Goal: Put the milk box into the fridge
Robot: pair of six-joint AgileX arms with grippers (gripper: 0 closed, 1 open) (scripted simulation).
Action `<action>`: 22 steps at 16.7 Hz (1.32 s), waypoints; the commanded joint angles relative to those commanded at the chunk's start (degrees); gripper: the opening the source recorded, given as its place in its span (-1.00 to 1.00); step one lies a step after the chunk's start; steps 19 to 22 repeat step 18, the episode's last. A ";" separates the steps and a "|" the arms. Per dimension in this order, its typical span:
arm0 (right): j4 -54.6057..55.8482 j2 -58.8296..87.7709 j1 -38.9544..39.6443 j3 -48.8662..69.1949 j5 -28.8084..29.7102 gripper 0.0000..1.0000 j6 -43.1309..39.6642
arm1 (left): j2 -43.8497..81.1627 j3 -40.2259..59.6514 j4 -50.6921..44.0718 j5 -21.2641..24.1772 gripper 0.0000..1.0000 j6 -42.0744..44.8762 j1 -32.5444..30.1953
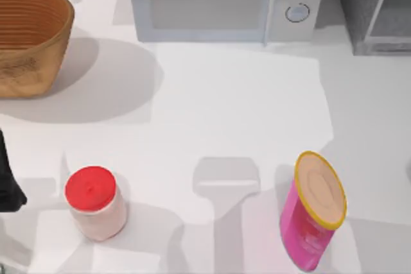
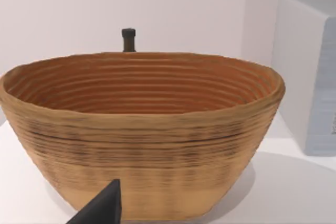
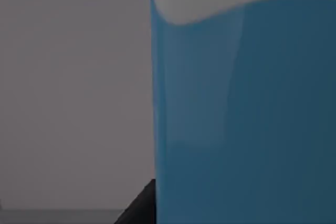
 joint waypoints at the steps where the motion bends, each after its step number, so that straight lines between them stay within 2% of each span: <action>1: 0.00 0.00 0.00 0.00 0.00 -0.70 0.00 | 0.00 0.00 0.00 0.00 1.00 0.00 0.00; 12: 0.00 0.00 0.00 0.00 0.00 0.96 0.00 | 0.00 0.00 0.00 0.00 1.00 0.00 0.00; 22: 0.00 0.00 0.00 0.00 0.00 1.00 0.00 | 0.00 0.00 0.00 0.00 1.00 0.00 0.00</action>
